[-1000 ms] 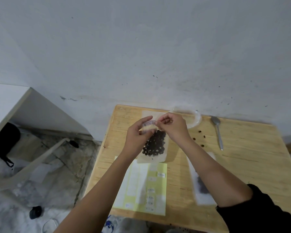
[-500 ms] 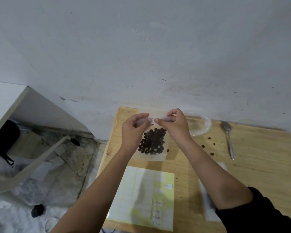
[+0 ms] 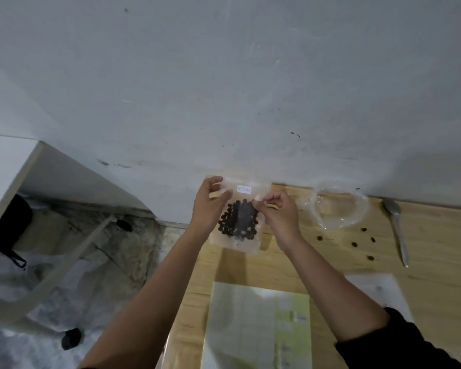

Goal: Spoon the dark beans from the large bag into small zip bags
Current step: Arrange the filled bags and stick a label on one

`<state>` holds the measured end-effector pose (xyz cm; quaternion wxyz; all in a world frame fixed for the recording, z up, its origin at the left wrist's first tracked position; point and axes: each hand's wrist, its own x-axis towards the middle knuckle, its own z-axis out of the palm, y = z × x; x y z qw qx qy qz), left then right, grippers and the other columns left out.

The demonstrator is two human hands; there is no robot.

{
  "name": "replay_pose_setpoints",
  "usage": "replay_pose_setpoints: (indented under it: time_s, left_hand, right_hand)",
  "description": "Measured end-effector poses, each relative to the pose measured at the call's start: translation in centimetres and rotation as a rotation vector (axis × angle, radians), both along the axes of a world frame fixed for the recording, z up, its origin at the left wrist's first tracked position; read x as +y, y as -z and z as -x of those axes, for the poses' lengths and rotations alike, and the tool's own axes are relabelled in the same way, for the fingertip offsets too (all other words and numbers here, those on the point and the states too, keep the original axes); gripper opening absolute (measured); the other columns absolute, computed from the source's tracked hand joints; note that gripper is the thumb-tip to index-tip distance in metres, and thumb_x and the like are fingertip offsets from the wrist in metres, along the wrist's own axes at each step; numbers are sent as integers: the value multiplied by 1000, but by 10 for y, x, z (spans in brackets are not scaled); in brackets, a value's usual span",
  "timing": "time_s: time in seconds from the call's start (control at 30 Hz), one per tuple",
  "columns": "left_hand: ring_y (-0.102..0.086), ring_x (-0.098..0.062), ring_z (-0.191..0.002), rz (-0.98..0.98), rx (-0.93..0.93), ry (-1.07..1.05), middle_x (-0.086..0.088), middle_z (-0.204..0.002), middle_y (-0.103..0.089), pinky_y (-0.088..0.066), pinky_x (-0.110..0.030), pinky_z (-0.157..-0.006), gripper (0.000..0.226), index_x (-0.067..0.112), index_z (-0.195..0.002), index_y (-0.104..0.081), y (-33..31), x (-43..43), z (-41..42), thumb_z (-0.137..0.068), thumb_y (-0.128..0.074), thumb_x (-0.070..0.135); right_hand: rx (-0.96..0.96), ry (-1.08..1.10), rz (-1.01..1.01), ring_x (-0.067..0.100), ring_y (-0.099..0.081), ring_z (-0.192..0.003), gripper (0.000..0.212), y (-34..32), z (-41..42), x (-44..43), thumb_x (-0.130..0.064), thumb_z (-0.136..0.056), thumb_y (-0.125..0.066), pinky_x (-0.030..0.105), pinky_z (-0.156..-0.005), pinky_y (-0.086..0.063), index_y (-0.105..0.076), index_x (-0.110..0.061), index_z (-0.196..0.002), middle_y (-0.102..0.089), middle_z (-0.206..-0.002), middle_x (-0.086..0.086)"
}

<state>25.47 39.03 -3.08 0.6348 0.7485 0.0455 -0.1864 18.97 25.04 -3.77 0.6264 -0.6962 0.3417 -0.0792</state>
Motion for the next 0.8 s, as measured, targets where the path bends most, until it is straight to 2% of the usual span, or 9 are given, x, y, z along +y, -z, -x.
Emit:
replay_pose_setpoints:
  time_s: [0.07, 0.17, 0.27, 0.37, 0.47, 0.57, 0.7, 0.8]
  left_hand:
    - [-61, -21, -97, -60, 27, 45, -4, -117, -57, -50, -38, -91, 35, 20, -120, -53, 10, 7, 0, -87, -64, 15]
    - [-56, -13, -97, -136, 42, 115, -1, -127, -53, -44, -24, -84, 42, 14, -130, -48, 21, 12, 0, -90, -60, 13]
    - [-53, -18, -113, -170, 55, 145, -2, -137, -49, -45, -28, -90, 48, 15, -135, -45, 30, 13, -2, -90, -59, 15]
    - [-42, -22, -129, -285, 53, 210, -6, -144, -41, -40, -34, -103, 54, 14, -140, -37, 37, 10, -2, -90, -59, 18]
    - [-30, -22, -137, -428, -10, 302, -7, -151, -28, -28, -31, -109, 62, 9, -142, -31, 42, 5, 2, -90, -61, 20]
    - [-20, -21, -142, -507, -119, 310, -8, -155, -17, -23, -29, -109, 60, 8, -141, -34, 37, 0, 8, -90, -60, 23]
    - [-34, -21, -133, -464, -281, 300, -8, -146, -33, -27, -25, -106, 50, 7, -134, -44, 16, -24, 28, -89, -61, 21]
    - [-44, -19, -123, -411, -362, 331, -7, -136, -44, -29, -18, -96, 46, 7, -130, -48, 1, -57, 59, -89, -61, 22]
  right_hand:
    - [22, 23, 14, 16, -59, -87, 23, 7, -6, 3, -11, -74, -76, 24, -73, -47, -55, -18, -78, -60, -82, -4]
    - [77, -15, 86, 19, -61, -95, 23, 18, -13, 6, -10, -74, -77, 27, -80, -49, -60, -15, -89, -63, -91, -3]
    - [120, -110, 136, 17, -56, -108, 36, 25, -13, 9, -8, -75, -76, 22, -86, -43, -61, -11, -108, -62, -114, 3]
    - [175, -261, 237, 19, -48, -124, 52, 30, -11, 9, -11, -76, -76, 25, -96, -39, -56, -11, -123, -55, -131, 4]
    - [182, -392, 341, 18, -46, -127, 57, 29, -7, 8, -14, -76, -76, 23, -99, -35, -53, -11, -128, -52, -136, 4]
    - [148, -355, 365, 17, -44, -128, 52, 22, 2, 4, -14, -79, -72, 23, -101, -34, -54, -13, -128, -51, -136, 2]
    - [78, -225, 362, 16, -49, -123, 42, 2, 29, -24, -13, -85, -65, 32, -103, -41, -55, -13, -126, -55, -131, 1]
    - [49, -109, 403, 15, -54, -115, 38, -13, 65, -62, -10, -83, -66, 27, -94, -44, -58, -12, -120, -60, -123, 2]
